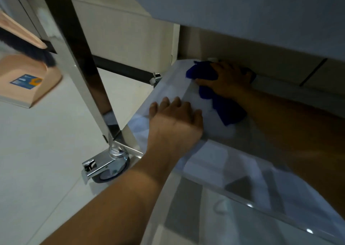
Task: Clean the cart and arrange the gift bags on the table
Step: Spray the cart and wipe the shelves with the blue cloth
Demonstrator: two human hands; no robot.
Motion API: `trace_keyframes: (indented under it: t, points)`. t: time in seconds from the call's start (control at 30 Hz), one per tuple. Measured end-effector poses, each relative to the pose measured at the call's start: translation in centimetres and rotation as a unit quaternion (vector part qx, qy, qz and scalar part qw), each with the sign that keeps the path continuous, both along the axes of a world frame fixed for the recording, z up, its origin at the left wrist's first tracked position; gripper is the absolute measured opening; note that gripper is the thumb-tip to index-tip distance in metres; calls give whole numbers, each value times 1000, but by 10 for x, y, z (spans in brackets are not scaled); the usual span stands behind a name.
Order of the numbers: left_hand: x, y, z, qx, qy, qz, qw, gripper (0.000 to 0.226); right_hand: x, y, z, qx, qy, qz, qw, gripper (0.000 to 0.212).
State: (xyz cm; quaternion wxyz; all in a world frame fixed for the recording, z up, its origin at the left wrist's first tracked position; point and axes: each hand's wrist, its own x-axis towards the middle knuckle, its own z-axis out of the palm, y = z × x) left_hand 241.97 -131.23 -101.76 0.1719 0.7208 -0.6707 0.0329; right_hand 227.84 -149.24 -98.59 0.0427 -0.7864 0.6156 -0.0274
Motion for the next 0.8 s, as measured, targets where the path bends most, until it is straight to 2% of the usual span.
trace_keyframes:
  t: [0.13, 0.2, 0.27, 0.4, 0.53, 0.67, 0.73, 0.8]
  points:
    - [2, -4, 4, 53, 8, -10, 999, 60, 15, -27, 0, -23, -13, -44, 999, 93]
    - [1, -5, 5, 75, 14, -14, 997, 53, 18, -29, 0, -30, -15, -59, 998, 91]
    - [0, -4, 6, 78, 22, -13, 997, 48, 19, -26, -1, -23, -5, -53, 998, 90]
    - [1, -2, 9, 57, 25, -12, 998, 58, 14, -10, -4, -4, 12, -31, 999, 89]
    - [3, 0, 8, 30, 36, -4, 999, 53, 12, 40, -1, 13, -7, 13, 1000, 87]
    - [5, 7, 0, -36, -5, -32, 999, 34, 0, 121, 1, 9, 7, 35, 999, 77]
    - [7, 5, 0, -28, 18, -17, 999, 38, -5, 160, 4, 24, 3, 28, 999, 74]
    - [4, 8, 2, -59, 59, -16, 996, 42, -11, 198, 7, 21, 0, 24, 999, 76]
